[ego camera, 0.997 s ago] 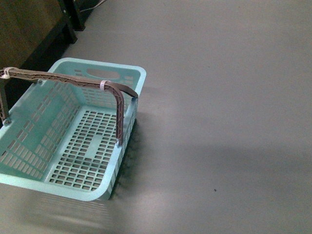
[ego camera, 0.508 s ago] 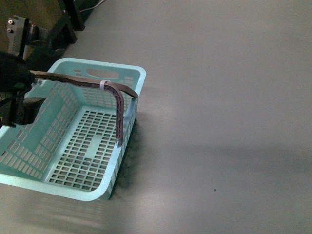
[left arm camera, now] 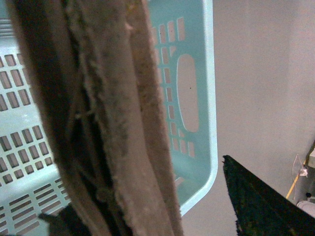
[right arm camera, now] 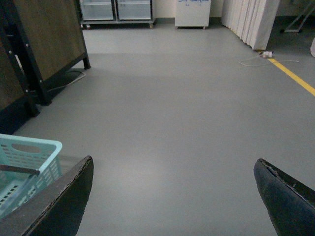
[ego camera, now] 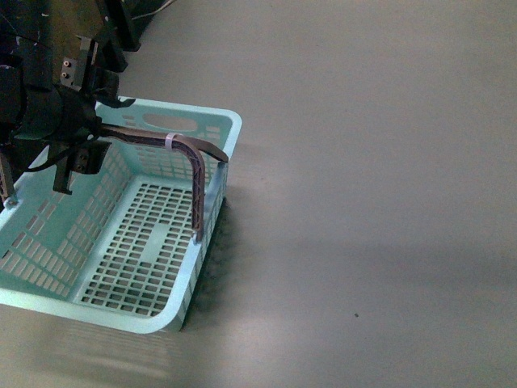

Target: Pick lemon and mango into basket

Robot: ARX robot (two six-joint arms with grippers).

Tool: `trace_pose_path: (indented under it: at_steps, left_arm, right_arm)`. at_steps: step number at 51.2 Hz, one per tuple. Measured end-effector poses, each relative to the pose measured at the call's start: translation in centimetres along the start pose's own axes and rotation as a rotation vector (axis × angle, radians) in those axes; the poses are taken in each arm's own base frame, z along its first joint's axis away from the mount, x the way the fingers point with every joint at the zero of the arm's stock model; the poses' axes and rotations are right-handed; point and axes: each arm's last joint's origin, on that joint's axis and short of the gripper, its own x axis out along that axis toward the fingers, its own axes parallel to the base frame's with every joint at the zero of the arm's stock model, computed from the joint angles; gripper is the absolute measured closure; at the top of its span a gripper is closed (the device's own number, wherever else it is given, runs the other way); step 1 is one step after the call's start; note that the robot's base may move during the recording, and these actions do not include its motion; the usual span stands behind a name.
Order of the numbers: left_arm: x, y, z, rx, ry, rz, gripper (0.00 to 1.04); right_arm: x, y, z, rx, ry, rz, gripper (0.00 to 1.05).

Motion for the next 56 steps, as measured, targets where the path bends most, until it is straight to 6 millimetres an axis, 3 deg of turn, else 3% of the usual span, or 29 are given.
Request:
trace_pose_path:
  at_steps: [16, 27, 35, 56]
  left_arm:
    - [0.1, 0.2, -0.2, -0.054, 0.005, 0.038, 0.97]
    - [-1.4, -0.2, -0.2, -0.052, 0.009, 0.012, 0.99]
    - [-5.4, -0.9, -0.3, -0.071, 0.014, -0.044, 0.99]
    - [-20.3, -5.3, 0.5, -0.182, 0.0, -0.3, 0.99]
  right_arm:
    - [0.0, 0.0, 0.0, 0.0, 0.0, 0.0, 0.09]
    - [0.0, 0.0, 0.0, 0.0, 0.0, 0.0, 0.09]
    - [0.0, 0.0, 0.0, 0.0, 0.0, 0.0, 0.09]
    - [0.0, 0.0, 0.0, 0.0, 0.0, 0.0, 0.09]
